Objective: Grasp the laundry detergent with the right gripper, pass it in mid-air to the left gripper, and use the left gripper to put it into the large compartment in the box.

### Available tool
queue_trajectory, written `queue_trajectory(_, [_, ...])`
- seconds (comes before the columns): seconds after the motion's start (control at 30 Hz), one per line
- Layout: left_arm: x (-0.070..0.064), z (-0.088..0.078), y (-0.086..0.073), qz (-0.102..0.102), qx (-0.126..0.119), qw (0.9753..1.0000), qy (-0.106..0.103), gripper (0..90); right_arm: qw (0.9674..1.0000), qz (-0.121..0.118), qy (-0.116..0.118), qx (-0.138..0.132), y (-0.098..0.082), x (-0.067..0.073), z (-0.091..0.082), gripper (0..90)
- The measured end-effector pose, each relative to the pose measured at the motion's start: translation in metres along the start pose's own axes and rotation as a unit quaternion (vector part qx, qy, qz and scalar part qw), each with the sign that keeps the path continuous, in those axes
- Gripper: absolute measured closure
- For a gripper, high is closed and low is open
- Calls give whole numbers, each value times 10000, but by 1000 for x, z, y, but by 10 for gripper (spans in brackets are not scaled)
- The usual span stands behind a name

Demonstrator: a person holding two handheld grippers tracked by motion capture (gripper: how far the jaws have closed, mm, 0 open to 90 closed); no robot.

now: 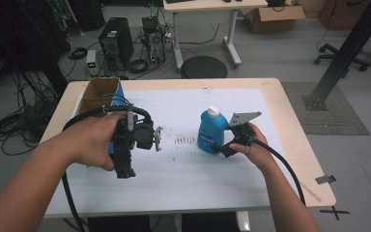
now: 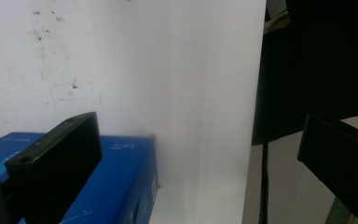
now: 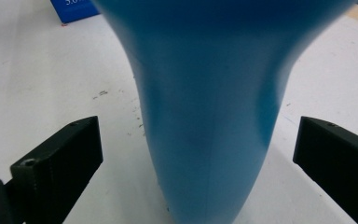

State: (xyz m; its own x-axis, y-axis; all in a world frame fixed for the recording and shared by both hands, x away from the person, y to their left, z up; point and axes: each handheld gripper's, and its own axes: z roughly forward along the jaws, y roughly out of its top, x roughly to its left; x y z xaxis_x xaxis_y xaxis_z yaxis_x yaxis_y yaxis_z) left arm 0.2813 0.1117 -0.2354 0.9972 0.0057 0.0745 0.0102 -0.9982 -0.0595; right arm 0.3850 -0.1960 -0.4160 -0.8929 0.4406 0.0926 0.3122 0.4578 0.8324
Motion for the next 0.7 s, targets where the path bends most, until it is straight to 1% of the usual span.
queue_trajectory(0.17, [-1,0,-1,-12,-23,10000,16,2,9999,-40,8,-128,0,0,4,13])
queue_trajectory(0.27, [-2,1,0,-12,39,10000,-10,2,9998,-32,-3,-211,0,0,5,11])
queue_trajectory(0.6, [-5,0,0,2,-4,10000,0,3,9994,-68,-16,-330,-1,1,11,10])
queue_trajectory(0.7, [-6,0,0,15,-24,10000,8,2,9991,11,-42,-423,-2,1,13,10])
